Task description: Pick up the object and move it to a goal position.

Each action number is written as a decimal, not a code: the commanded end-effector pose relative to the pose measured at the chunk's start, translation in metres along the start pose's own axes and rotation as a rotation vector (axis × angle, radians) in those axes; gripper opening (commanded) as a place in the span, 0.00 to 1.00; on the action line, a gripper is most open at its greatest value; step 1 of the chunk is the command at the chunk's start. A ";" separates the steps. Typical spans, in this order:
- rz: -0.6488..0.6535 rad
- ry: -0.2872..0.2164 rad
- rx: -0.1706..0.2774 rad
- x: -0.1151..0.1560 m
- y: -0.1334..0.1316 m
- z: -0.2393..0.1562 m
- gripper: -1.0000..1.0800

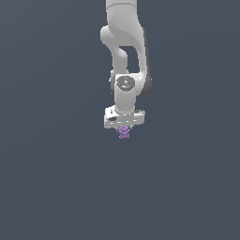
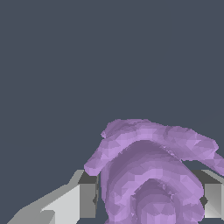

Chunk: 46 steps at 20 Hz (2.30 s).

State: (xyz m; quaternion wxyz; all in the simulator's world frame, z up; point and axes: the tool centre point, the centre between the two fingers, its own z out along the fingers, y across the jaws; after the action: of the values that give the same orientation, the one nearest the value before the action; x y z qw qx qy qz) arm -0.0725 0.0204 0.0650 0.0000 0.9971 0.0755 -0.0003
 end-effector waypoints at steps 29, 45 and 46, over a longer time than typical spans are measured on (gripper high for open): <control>0.000 0.001 0.001 0.037 0.047 -0.265 0.00; 0.000 0.001 0.000 0.051 0.060 -0.330 0.00; 0.000 0.001 0.000 0.051 0.060 -0.330 0.00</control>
State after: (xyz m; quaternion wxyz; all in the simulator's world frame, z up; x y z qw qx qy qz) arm -0.0133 -0.0307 0.3939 0.0000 0.9972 0.0754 0.0003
